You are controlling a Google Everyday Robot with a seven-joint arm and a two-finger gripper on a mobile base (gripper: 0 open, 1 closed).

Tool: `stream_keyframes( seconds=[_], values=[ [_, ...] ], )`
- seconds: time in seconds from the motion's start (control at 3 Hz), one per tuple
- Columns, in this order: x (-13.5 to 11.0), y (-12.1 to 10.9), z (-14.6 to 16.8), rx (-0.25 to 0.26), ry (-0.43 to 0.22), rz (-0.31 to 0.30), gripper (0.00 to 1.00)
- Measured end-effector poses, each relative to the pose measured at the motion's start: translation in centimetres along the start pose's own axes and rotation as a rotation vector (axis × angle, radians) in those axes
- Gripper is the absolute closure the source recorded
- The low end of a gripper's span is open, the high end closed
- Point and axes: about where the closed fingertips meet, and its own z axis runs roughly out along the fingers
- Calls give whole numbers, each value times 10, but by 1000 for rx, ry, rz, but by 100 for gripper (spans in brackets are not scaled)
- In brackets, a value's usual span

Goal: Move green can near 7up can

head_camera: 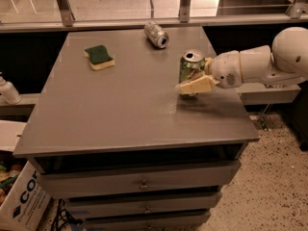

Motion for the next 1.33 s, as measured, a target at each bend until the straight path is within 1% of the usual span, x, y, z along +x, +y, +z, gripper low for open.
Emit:
stream_keyframes(
  seconds=[0.33,0.67,1.0,1.33],
  values=[
    [-1,0,2,-4,-2,-2,89],
    [-2,1,4,-8,-2,-2,100],
    [-5,-16,-5,54,-37,-20,100],
    [-12,-59,-6,127,-83,-23,100]
  ],
)
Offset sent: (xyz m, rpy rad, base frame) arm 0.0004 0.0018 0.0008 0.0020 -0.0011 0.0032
